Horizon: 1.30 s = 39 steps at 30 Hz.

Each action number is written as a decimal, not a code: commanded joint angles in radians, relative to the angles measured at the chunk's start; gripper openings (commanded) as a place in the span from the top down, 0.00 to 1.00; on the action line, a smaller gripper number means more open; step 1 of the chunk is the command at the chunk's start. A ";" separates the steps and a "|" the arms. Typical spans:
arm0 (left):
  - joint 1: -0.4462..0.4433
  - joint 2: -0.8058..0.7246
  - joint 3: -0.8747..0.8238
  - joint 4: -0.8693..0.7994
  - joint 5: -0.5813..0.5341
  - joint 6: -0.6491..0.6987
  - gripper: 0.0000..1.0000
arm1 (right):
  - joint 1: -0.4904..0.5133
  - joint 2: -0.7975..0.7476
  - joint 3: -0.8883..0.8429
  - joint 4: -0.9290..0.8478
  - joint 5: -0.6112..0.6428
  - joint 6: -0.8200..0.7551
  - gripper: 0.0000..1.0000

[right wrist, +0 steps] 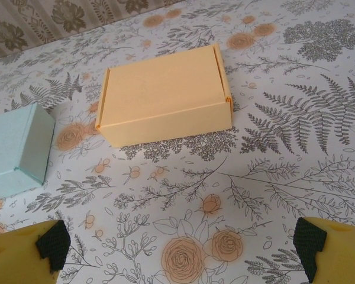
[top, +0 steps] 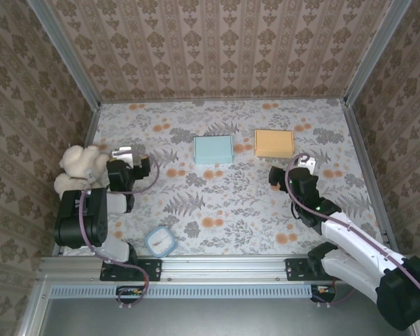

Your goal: Fold the paper box

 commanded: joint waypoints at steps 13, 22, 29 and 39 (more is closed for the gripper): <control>-0.018 -0.001 0.019 -0.041 -0.014 0.048 0.00 | 0.003 0.117 0.097 -0.005 0.048 -0.001 0.00; -0.013 -0.002 0.021 -0.043 -0.004 0.048 0.00 | 0.004 0.142 0.099 0.022 0.205 -0.113 0.00; -0.013 -0.003 0.021 -0.044 -0.004 0.047 0.00 | -0.004 0.160 0.075 0.166 0.284 -0.260 0.00; -0.012 -0.003 0.022 -0.046 -0.003 0.047 0.00 | -0.058 0.332 0.156 0.281 0.220 -0.407 0.00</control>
